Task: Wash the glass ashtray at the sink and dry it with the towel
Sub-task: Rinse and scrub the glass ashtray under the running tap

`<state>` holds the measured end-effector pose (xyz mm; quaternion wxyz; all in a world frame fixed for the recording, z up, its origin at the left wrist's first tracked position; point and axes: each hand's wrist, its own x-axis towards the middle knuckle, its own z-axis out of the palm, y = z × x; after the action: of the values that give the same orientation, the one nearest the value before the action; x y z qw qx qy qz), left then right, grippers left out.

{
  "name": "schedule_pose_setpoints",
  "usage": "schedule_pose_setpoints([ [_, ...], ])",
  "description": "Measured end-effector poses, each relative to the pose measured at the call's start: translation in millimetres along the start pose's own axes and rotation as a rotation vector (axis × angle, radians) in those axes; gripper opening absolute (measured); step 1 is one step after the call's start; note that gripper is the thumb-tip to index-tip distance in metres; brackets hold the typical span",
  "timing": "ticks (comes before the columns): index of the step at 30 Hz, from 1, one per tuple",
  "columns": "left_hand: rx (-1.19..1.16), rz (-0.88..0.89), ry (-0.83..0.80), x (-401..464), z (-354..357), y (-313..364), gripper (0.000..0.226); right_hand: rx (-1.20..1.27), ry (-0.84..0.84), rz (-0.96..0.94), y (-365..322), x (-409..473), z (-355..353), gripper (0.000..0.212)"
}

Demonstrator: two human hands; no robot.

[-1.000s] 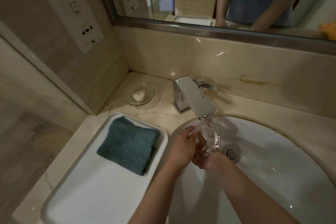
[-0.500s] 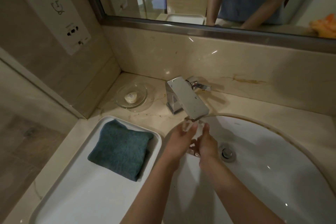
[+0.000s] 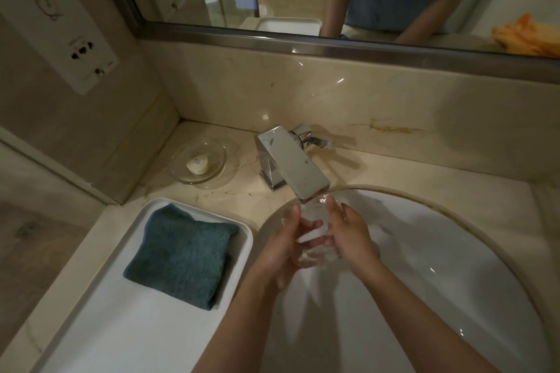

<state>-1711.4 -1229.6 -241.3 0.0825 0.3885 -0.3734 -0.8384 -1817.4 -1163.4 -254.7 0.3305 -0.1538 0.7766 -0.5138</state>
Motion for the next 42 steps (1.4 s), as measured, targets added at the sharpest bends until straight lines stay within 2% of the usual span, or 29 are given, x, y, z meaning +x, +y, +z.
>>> schedule_pose_setpoints([
  [3, -0.091, -0.034, -0.062, 2, 6, -2, 0.070, 0.037, -0.019, -0.018, -3, 2, -12, 0.040],
  [7, -0.098, -0.020, -0.113, 7, 14, -1, 0.053, 0.075, -0.034, -0.057, -5, 5, -27, 0.040],
  [15, -0.110, -0.028, -0.091, 10, 17, 0, 0.060, -0.018, -0.015, -0.186, -6, 2, -35, 0.039],
  [21, 0.026, 0.075, -0.047, 5, 13, 6, 0.049, 0.018, -0.052, -0.099, -4, -1, -29, 0.040],
  [24, 0.041, 0.110, -0.009, -1, 13, 5, 0.048, -0.059, -0.090, -0.050, 8, -3, -30, 0.056],
  [26, 0.007, 0.124, 0.004, -3, 13, 4, 0.056, -0.067, -0.099, -0.010, 7, -9, -33, 0.056],
  [31, -0.274, 0.018, 0.048, 2, 11, 7, 0.060, -0.005, -0.087, 0.008, 3, -15, -44, 0.024],
  [35, -0.368, -0.042, 0.048, 6, 12, 10, 0.067, -0.022, -0.058, 0.011, -9, -12, -59, 0.018],
  [42, -0.382, -0.082, 0.035, 4, 25, 11, 0.064, -0.165, -0.109, -0.129, -75, 14, -56, 0.043],
])
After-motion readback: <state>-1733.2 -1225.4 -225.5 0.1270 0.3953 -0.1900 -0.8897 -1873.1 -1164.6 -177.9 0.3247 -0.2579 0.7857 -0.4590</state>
